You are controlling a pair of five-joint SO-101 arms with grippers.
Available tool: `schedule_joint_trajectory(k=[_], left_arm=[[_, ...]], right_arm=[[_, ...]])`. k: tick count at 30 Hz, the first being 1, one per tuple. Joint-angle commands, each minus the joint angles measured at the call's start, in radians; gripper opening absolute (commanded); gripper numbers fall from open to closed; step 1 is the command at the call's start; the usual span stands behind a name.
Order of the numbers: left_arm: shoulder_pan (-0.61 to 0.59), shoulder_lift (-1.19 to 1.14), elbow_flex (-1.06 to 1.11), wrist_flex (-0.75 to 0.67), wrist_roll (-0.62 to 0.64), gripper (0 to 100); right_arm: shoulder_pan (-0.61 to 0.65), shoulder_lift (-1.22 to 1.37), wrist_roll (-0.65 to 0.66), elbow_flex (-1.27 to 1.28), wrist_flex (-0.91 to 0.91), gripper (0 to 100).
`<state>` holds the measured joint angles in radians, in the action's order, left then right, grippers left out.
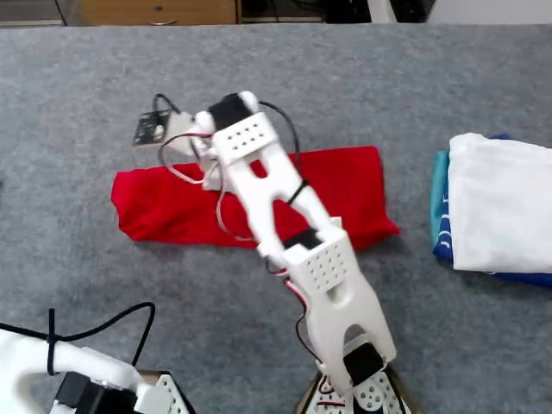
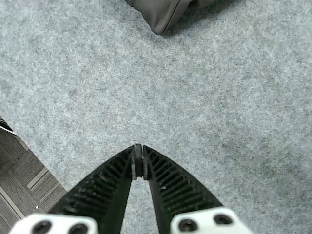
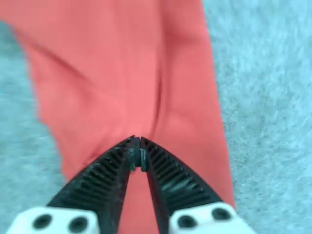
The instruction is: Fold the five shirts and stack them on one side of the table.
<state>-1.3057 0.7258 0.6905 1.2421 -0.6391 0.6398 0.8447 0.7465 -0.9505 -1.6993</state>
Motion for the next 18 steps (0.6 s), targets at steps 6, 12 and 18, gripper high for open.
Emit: schedule_joint_trajectory(k=[6,12,18], left_arm=[[0.02,0.008,-0.006,-0.011,-0.003,2],[0.012,0.019,-0.012,-0.011,-0.005,2],[-0.026,0.018,-0.014,-0.018,-0.006,2]], right_arm=[[0.159,-0.012,-0.012,-0.12,0.012,0.2],[0.191,0.061,-0.038,-0.12,0.149,0.2],[0.219,0.11,-0.109,-0.12,0.195,0.2]])
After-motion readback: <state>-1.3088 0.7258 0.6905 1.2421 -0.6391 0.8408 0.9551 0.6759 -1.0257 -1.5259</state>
